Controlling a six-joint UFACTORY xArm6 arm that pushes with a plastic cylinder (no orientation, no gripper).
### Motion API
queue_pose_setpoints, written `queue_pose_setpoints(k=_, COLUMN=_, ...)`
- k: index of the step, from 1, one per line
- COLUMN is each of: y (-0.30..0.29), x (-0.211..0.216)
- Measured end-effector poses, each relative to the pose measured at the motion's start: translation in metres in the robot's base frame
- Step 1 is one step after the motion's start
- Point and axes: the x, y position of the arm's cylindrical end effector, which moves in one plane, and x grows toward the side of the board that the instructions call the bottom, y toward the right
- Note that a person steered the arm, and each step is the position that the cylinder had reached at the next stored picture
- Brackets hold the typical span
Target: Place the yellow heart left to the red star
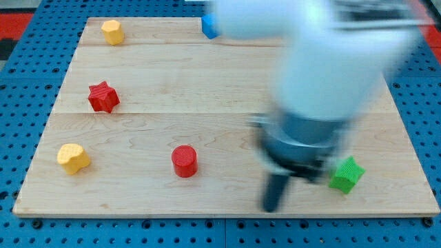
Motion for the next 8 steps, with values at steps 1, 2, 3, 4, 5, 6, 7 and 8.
queue_pose_setpoints(k=1, y=-0.088, x=-0.024)
queue_pose_setpoints(k=2, y=-0.141, x=-0.025)
queue_pose_setpoints(k=3, y=-0.222, x=-0.025)
queue_pose_setpoints(k=4, y=-0.245, x=-0.038)
queue_pose_setpoints(k=5, y=-0.238, x=-0.042)
queue_pose_setpoints(k=6, y=-0.228, x=-0.075)
queue_pose_setpoints(k=7, y=-0.224, x=-0.12)
queue_pose_setpoints(k=8, y=-0.239, x=-0.15)
